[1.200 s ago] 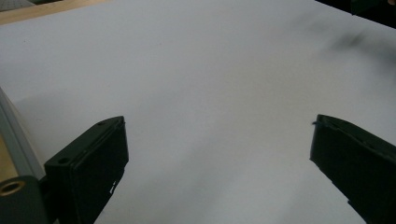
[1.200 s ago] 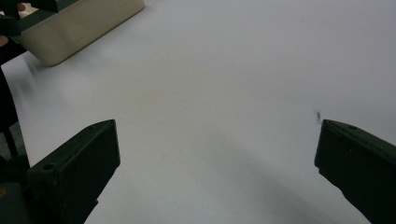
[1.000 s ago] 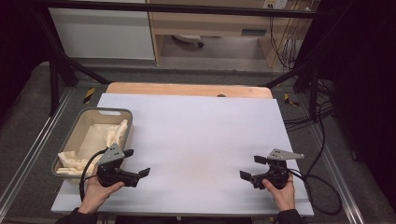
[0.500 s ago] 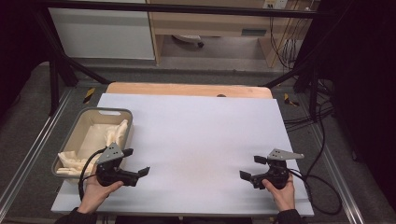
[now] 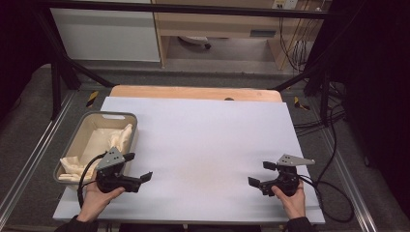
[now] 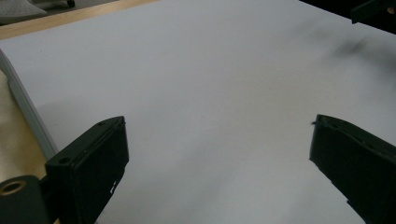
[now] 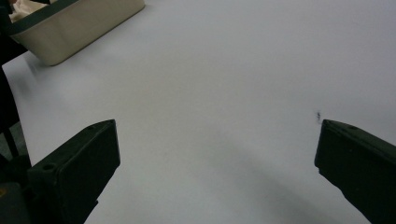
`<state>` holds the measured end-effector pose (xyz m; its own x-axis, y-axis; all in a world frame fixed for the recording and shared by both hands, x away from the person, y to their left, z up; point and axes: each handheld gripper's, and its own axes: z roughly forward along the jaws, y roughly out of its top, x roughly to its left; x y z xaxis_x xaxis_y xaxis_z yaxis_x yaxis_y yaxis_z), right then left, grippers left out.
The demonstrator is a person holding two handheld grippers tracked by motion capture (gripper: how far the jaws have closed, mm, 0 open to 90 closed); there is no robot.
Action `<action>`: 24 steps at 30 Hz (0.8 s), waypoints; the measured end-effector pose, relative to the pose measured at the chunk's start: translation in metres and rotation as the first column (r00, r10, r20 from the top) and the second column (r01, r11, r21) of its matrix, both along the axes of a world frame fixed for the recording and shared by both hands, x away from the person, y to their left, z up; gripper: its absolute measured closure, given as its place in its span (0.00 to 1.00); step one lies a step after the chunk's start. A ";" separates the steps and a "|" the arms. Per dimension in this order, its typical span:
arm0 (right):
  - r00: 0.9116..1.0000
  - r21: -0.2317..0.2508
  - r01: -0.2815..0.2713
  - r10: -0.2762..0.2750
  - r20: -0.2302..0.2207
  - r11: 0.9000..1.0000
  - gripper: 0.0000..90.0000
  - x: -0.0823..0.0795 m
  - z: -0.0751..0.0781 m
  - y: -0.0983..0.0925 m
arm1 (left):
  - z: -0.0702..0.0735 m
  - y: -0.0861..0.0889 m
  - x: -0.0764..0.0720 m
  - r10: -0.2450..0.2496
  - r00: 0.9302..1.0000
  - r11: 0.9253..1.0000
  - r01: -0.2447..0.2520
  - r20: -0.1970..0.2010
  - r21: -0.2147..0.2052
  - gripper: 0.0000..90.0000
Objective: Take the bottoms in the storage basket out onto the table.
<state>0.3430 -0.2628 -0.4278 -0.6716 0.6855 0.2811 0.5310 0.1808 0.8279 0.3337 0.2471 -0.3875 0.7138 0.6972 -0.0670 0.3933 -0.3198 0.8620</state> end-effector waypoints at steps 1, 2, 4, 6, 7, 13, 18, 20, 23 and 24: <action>1.000 0.000 0.000 0.000 -0.003 1.000 0.01 0.000 0.000 0.000 | 0.000 0.000 0.000 0.001 1.000 1.000 -0.001 -0.002 0.000 0.05; 1.000 -0.001 -0.002 0.002 -0.004 1.000 0.01 0.000 0.000 0.000 | 0.001 0.001 0.000 0.002 1.000 1.000 -0.002 -0.003 0.000 0.05; 1.000 0.000 0.000 0.000 -0.004 1.000 0.01 0.000 0.000 0.000 | 0.002 0.001 -0.001 0.006 1.000 1.000 -0.006 -0.001 0.002 0.05; 1.000 -0.004 0.000 0.000 -0.004 1.000 0.01 0.000 0.000 0.000 | 0.002 0.002 -0.001 0.006 1.000 1.000 -0.006 0.001 0.000 0.05; 1.000 -0.004 0.000 0.000 -0.003 1.000 0.01 0.000 0.000 0.000 | 0.003 0.003 -0.001 0.007 1.000 1.000 -0.007 0.002 0.000 0.05; 1.000 -0.009 0.003 -0.003 -0.004 1.000 0.01 0.000 0.000 0.000 | 0.005 0.005 -0.001 0.011 1.000 1.000 -0.011 0.005 0.004 0.05; 1.000 -0.013 0.002 -0.002 -0.007 1.000 0.01 0.000 -0.001 0.000 | 0.007 0.008 -0.001 0.019 1.000 1.000 -0.019 0.002 0.003 0.05; 1.000 -0.015 0.003 -0.003 -0.005 1.000 0.01 0.000 -0.001 0.001 | 0.008 0.009 -0.001 0.023 1.000 1.000 -0.023 0.002 0.005 0.05; 1.000 -0.013 0.003 -0.003 -0.007 1.000 0.01 0.000 -0.001 0.001 | 0.008 0.010 -0.001 0.029 1.000 0.999 -0.029 0.004 0.014 0.05; 1.000 -0.015 0.003 -0.003 -0.006 1.000 0.01 0.000 -0.001 0.001 | 0.008 0.010 -0.001 0.028 1.000 0.999 -0.028 0.003 0.015 0.05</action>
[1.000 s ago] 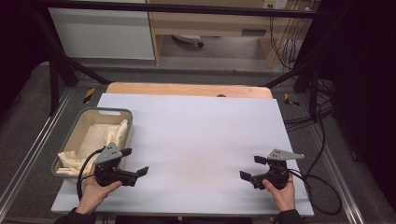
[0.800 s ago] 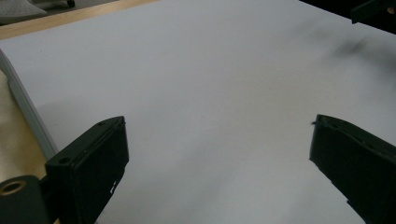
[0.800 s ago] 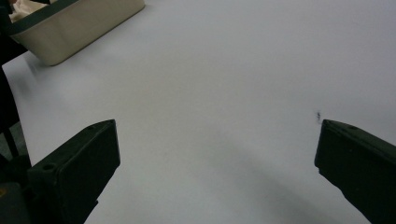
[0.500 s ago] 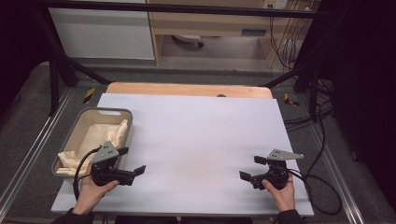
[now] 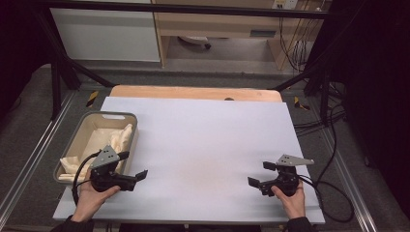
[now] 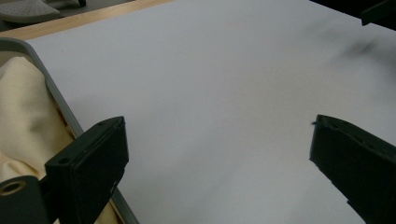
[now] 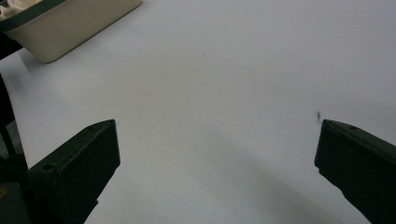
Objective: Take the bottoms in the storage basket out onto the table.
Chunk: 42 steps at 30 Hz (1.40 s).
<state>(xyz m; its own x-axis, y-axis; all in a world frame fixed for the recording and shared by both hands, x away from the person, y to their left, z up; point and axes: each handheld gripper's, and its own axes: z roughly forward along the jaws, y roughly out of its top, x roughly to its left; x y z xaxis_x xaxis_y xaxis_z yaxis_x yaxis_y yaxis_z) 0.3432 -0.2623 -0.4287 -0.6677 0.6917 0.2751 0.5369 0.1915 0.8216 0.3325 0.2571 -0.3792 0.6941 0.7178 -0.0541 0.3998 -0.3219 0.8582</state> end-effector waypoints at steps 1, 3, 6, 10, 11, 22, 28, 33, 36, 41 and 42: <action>1.000 0.000 0.000 0.000 0.000 1.000 0.01 0.000 0.000 0.000 | 0.000 0.000 0.000 0.001 1.000 1.000 -0.001 0.000 0.000 0.05; 1.000 0.001 0.001 -0.001 -0.002 1.000 0.01 0.000 0.000 0.000 | 0.001 0.001 0.000 0.005 1.000 1.000 -0.005 0.000 -0.001 0.05; 1.000 -0.004 0.001 -0.001 -0.002 1.000 0.01 0.000 -0.001 0.000 | 0.002 0.003 0.000 0.012 1.000 1.000 -0.012 0.000 0.001 0.05; 1.000 -0.004 0.003 -0.003 -0.002 1.000 0.01 0.000 0.000 0.000 | 0.003 0.006 0.000 0.021 1.000 1.000 -0.021 -0.001 0.003 0.05; 1.000 -0.001 0.002 -0.002 -0.002 1.000 0.01 0.000 0.000 0.000 | 0.004 0.007 0.000 0.024 1.000 1.000 -0.024 -0.002 0.005 0.04; 1.000 -0.007 0.003 -0.003 -0.002 1.000 0.01 0.001 0.000 0.000 | 0.008 0.018 0.000 0.050 0.999 0.999 -0.050 0.000 0.005 0.04; 1.000 -0.011 0.003 -0.003 -0.002 1.000 0.01 0.001 -0.001 0.000 | 0.011 0.024 0.001 0.061 0.998 0.998 -0.061 0.001 0.010 0.04; 1.000 -0.011 0.002 -0.002 -0.006 1.000 0.01 0.001 -0.001 0.001 | 0.010 0.028 0.001 0.071 0.997 0.997 -0.071 -0.003 0.015 0.04; 1.000 -0.010 0.004 -0.004 -0.005 1.000 0.01 0.001 -0.001 0.001 | 0.010 0.031 0.001 0.079 0.997 0.997 -0.079 -0.006 0.014 0.04; 1.000 -0.015 0.004 -0.004 -0.005 1.000 0.01 0.001 -0.001 0.001 | 0.010 0.036 0.002 0.092 0.996 0.996 -0.092 -0.009 0.019 0.04; 1.000 -0.015 0.004 -0.004 -0.005 1.000 0.01 0.001 -0.001 0.001 | 0.010 0.037 0.002 0.096 0.995 0.995 -0.096 -0.010 0.018 0.04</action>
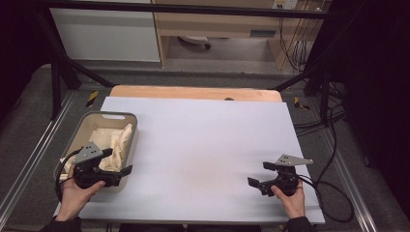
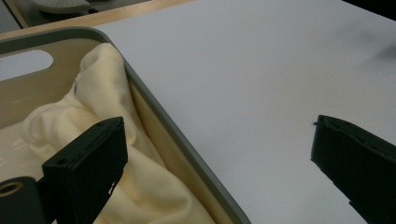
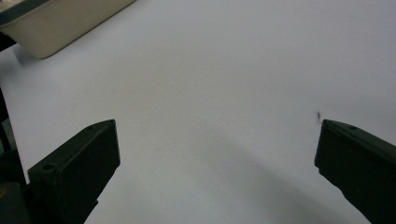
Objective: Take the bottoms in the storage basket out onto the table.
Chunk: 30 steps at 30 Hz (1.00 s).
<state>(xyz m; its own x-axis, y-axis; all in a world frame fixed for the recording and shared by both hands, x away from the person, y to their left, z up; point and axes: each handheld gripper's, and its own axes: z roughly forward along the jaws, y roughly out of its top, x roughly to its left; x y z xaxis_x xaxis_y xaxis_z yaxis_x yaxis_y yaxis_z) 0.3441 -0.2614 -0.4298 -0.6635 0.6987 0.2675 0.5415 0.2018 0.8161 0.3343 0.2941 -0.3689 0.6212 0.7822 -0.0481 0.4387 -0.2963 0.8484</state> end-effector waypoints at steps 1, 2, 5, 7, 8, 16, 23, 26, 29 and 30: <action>1.000 0.000 0.000 0.000 0.000 1.000 0.01 0.000 0.000 0.000 | 0.000 0.001 0.000 0.002 1.000 1.000 -0.002 0.000 0.000 0.04; 1.000 0.002 0.002 -0.002 -0.001 1.000 0.01 0.000 0.000 0.000 | 0.000 0.003 0.000 0.005 1.000 1.000 -0.005 -0.002 0.000 0.04; 1.000 -0.001 0.002 -0.002 0.000 1.000 0.01 0.000 0.000 0.000 | 0.001 0.007 0.000 0.018 1.000 1.000 -0.018 -0.005 0.001 0.04; 1.000 -0.002 0.000 0.000 -0.001 1.000 0.01 0.000 0.000 0.000 | 0.002 0.010 0.000 0.025 1.000 1.000 -0.025 -0.005 -0.001 0.04; 1.000 -0.001 0.000 0.000 -0.001 1.000 0.01 0.000 0.000 0.000 | 0.002 0.011 0.000 0.029 1.000 1.000 -0.029 -0.007 -0.001 0.04; 1.000 -0.003 0.000 0.000 -0.003 1.000 0.01 0.000 0.000 0.000 | 0.002 0.022 0.001 0.070 0.997 0.997 -0.070 -0.028 0.014 0.04; 1.000 -0.003 0.002 -0.002 -0.002 1.000 0.01 0.000 0.000 0.000 | 0.001 0.030 0.002 0.118 0.992 0.992 -0.115 -0.049 0.047 0.06; 1.000 -0.006 0.001 -0.001 -0.003 1.000 0.01 0.000 0.000 0.000 | -0.001 0.031 0.004 0.133 0.989 0.989 -0.129 -0.063 0.070 0.08; 1.000 -0.006 0.000 0.000 -0.002 1.000 0.01 0.000 0.000 0.000 | -0.003 0.030 0.005 0.146 0.986 0.986 -0.139 -0.078 0.091 0.09; 1.000 -0.006 -0.001 0.001 -0.001 1.000 0.01 0.000 0.000 0.000 | -0.004 0.030 0.005 0.148 0.986 0.985 -0.139 -0.083 0.100 0.10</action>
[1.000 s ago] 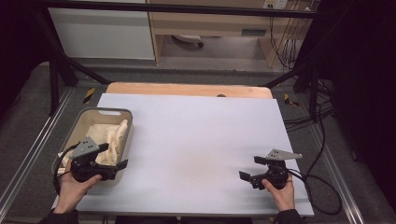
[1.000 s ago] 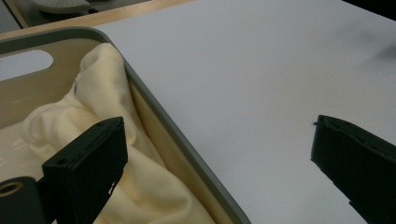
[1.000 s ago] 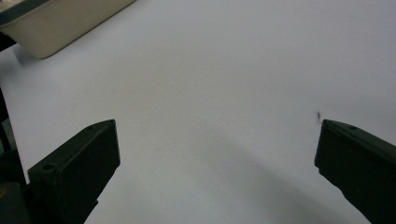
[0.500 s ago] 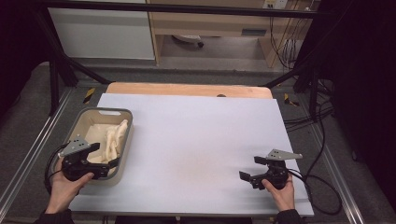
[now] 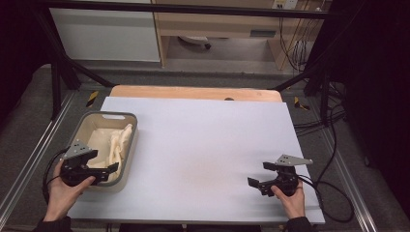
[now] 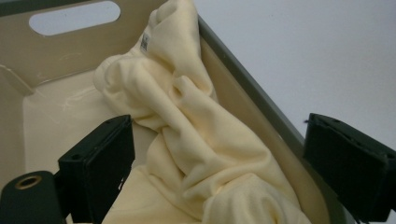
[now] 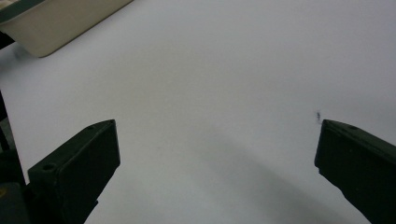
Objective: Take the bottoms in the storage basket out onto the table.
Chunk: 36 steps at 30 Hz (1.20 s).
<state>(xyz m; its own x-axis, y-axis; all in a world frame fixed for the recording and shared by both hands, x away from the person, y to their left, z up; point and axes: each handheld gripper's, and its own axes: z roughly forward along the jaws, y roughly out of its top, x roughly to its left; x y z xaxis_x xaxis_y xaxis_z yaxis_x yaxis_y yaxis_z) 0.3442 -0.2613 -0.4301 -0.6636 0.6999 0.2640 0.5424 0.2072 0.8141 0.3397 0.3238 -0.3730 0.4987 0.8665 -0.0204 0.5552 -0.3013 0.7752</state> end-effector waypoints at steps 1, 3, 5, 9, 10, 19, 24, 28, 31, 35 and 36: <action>1.000 0.001 0.000 0.000 -0.002 1.000 0.01 0.000 0.000 0.000 | -0.001 0.000 0.000 0.003 1.000 1.000 -0.003 -0.008 0.009 0.11; 1.000 -0.001 0.000 0.000 -0.001 1.000 0.01 0.000 0.000 0.000 | -0.003 -0.001 0.001 0.011 1.000 1.000 -0.010 -0.018 0.016 0.12; 1.000 0.000 -0.001 0.001 0.000 1.000 0.01 0.000 0.000 0.000 | -0.005 -0.001 0.002 0.017 0.999 1.000 -0.016 -0.029 0.023 0.13; 1.000 -0.001 0.001 -0.001 -0.003 1.000 0.01 0.000 0.000 0.000 | -0.007 -0.002 0.003 0.019 0.999 0.999 -0.017 -0.048 0.035 0.17; 1.000 -0.001 0.001 -0.001 -0.003 1.000 0.01 0.000 0.000 0.000 | -0.008 -0.003 0.003 0.022 0.998 0.999 -0.020 -0.052 0.039 0.17; 1.000 -0.004 -0.002 0.002 -0.006 1.000 0.01 0.000 0.000 0.000 | -0.011 -0.008 0.008 0.036 0.996 0.996 -0.030 -0.083 0.083 0.22; 1.000 -0.005 -0.001 0.001 -0.010 1.000 0.01 0.000 -0.001 0.001 | -0.014 -0.013 0.010 0.038 0.995 0.995 -0.029 -0.096 0.095 0.25; 1.000 -0.005 -0.002 0.002 -0.010 1.000 0.01 0.000 0.000 0.001 | -0.015 -0.013 0.011 0.041 0.993 0.995 -0.031 -0.114 0.093 0.26; 1.000 -0.006 -0.001 0.001 -0.011 1.000 0.01 0.000 0.000 0.001 | -0.015 -0.013 0.011 0.045 0.990 0.996 -0.034 -0.135 0.081 0.28; 1.000 -0.007 -0.002 0.002 -0.010 1.000 0.01 0.000 -0.001 0.001 | -0.016 -0.013 0.011 0.037 0.987 0.997 -0.026 -0.153 0.072 0.33; 1.000 -0.006 -0.003 0.002 -0.011 1.000 0.01 0.000 -0.001 0.001 | -0.016 -0.014 0.011 0.035 0.987 0.997 -0.025 -0.154 0.072 0.34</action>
